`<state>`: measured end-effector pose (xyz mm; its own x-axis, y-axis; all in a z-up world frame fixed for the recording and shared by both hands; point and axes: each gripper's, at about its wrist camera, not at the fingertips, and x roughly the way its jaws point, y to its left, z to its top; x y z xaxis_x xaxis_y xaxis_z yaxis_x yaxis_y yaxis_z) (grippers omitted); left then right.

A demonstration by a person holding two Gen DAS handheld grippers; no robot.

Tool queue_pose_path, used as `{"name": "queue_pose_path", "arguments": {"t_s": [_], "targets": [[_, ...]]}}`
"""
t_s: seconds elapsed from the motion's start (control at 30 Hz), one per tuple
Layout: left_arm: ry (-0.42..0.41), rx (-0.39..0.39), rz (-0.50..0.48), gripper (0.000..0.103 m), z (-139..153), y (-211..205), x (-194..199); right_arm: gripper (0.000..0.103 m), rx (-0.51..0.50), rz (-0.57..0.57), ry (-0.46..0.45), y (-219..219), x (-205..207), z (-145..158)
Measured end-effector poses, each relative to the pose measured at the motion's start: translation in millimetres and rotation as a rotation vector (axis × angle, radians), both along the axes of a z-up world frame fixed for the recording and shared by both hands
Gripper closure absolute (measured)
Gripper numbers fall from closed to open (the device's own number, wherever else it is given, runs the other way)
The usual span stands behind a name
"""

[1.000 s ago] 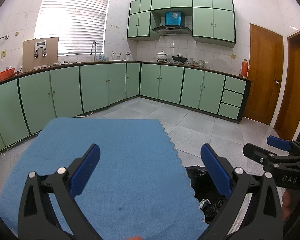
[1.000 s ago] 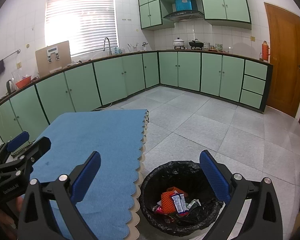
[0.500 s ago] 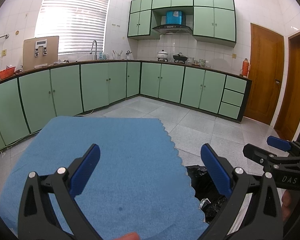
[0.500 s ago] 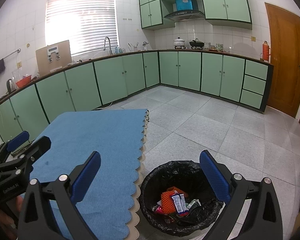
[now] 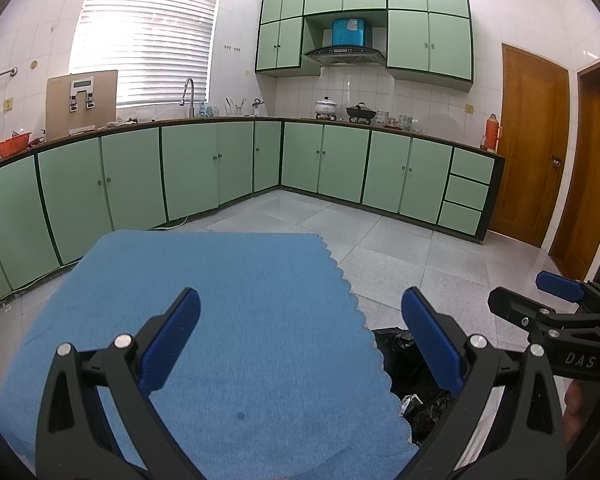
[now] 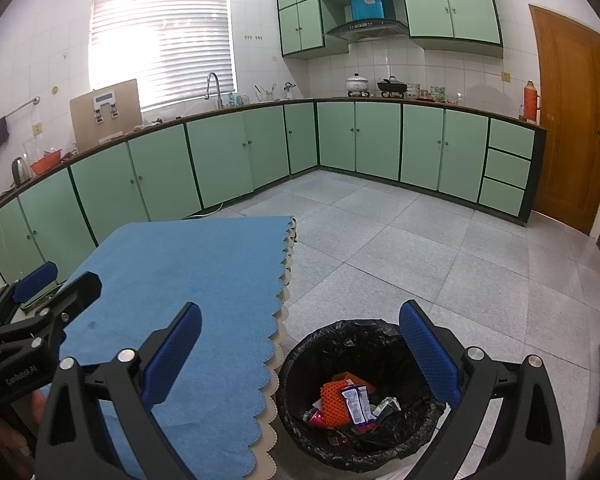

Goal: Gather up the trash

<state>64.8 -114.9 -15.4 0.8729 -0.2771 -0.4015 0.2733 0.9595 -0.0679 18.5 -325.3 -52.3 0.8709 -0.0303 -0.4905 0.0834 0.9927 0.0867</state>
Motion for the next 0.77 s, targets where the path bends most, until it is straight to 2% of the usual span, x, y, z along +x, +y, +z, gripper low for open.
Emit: {"name": "queue_pose_path", "arguments": {"t_s": [0.77], "targets": [[0.009,-0.001,0.001,0.006,-3.9,-3.8,4.1,0.006,-0.004,-0.011,0.011,-5.3,-2.1,-3.7]]}}
